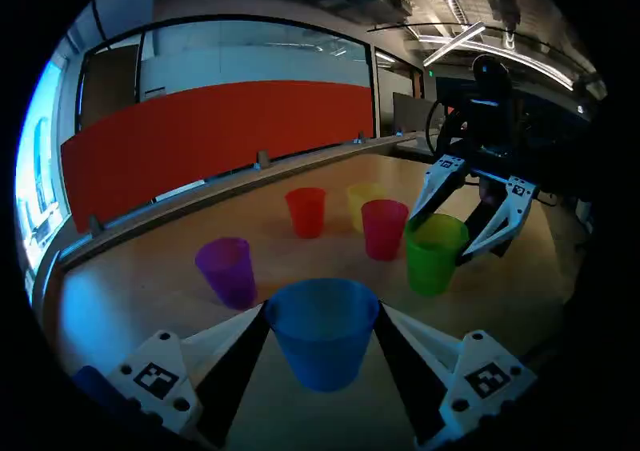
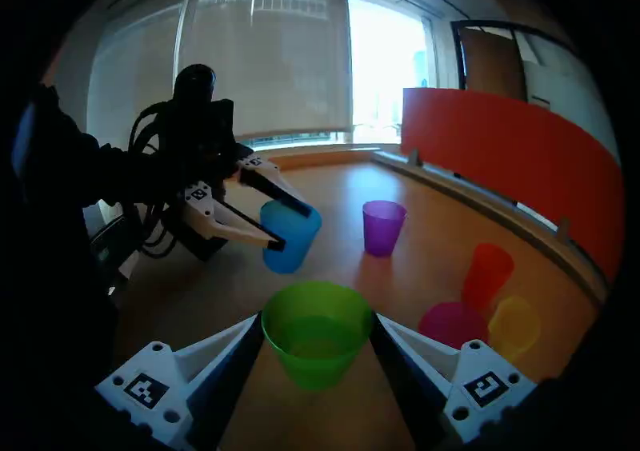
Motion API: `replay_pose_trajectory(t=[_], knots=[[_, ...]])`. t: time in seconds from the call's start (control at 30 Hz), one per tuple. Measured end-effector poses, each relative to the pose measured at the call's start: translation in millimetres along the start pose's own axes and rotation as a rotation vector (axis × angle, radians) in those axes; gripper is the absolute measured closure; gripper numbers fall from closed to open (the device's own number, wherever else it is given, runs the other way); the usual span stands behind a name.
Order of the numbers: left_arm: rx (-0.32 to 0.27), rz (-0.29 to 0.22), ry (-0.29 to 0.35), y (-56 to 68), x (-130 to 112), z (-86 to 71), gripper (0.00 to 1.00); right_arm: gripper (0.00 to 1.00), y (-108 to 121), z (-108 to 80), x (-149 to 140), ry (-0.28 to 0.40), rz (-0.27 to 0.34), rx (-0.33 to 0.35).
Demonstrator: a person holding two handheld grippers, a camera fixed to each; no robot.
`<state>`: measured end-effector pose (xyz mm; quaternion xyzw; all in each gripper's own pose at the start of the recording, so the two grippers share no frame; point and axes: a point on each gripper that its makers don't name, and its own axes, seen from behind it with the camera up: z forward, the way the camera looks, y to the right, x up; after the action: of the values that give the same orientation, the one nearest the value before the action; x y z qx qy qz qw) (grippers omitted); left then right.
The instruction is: Pour water
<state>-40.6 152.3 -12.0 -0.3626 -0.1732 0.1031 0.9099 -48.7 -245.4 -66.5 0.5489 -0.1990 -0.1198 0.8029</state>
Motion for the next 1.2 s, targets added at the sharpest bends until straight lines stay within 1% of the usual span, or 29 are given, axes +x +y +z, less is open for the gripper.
replay_pose_trajectory(t=[0.17,0.37,0.57,0.97,1.2], knots=[[-0.008,-0.004,-0.011,2.4,-6,4.9,0.11,0.06,3,2.0,-5,-0.014,0.010,-0.004],[-0.028,0.007,-0.020,8.8,-9,10.8,0.11,0.06,3,4.6,-12,-0.035,0.016,0.001],[-0.038,0.010,-0.023,11.9,-9,15.5,0.11,0.06,4,5.1,-18,-0.048,0.014,0.000],[-0.049,0.020,-0.037,18.4,-17,18.0,0.11,0.06,7,5.8,-25,-0.062,0.016,-0.007],[-0.053,0.022,-0.050,19.7,-20,17.2,0.11,0.06,5,5.9,-28,-0.069,0.012,-0.005]])
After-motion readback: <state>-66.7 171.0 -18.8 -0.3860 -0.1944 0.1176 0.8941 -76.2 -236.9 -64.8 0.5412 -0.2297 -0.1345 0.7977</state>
